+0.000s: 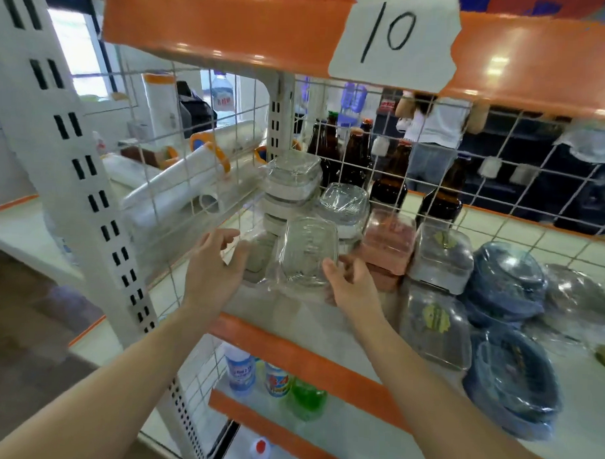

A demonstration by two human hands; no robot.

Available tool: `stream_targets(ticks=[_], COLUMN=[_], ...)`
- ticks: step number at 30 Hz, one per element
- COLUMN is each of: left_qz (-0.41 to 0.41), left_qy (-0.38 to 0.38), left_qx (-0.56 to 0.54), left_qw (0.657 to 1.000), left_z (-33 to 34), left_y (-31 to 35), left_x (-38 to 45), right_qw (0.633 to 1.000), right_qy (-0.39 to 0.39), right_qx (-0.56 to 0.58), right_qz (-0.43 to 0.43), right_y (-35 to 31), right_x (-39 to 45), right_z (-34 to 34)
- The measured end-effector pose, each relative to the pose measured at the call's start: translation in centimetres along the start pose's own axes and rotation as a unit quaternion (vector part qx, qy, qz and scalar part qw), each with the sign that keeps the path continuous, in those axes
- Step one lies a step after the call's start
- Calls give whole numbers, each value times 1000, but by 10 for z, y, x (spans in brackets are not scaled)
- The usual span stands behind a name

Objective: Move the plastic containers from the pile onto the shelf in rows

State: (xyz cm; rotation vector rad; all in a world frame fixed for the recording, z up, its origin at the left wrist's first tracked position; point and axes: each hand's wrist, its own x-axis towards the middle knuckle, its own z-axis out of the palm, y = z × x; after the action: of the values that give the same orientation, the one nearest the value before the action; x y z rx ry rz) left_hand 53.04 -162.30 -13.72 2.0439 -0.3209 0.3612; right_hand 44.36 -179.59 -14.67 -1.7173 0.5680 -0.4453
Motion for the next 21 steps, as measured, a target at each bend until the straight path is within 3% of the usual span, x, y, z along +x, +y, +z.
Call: stream_targets(ticks=[13,21], left_qz=[26,11], left_qy=[-32,-80], left_qx=[-29,-47], left_qw=[999,996], left_z=[0,2], left_y=[-16,-24], left_x=[31,26], right_qw=[998,994], right_qy=[2,-46], right_qx=[-57,-83], right_qz=[21,-48], right_y=[-11,-6], right_x=[21,17], right_z=[64,73])
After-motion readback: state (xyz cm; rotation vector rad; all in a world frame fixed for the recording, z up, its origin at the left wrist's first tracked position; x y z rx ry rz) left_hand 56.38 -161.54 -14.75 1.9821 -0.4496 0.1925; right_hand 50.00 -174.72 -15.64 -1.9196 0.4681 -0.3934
